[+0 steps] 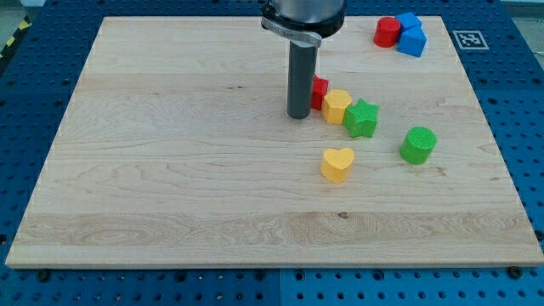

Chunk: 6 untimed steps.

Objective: Move red star to bottom side of the blue triangle

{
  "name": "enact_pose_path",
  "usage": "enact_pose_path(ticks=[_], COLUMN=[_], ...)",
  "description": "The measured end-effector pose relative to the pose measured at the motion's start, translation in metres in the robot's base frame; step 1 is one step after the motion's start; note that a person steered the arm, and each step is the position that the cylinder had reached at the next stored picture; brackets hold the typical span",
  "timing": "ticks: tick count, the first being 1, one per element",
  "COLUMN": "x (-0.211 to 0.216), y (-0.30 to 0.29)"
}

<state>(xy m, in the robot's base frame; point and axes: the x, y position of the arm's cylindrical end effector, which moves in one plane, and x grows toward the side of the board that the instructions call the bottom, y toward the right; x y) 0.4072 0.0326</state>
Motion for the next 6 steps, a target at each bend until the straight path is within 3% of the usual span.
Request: enact_pose_path(ticks=[2,6], x=[-0.025,-0.062], y=[0.005,0.079])
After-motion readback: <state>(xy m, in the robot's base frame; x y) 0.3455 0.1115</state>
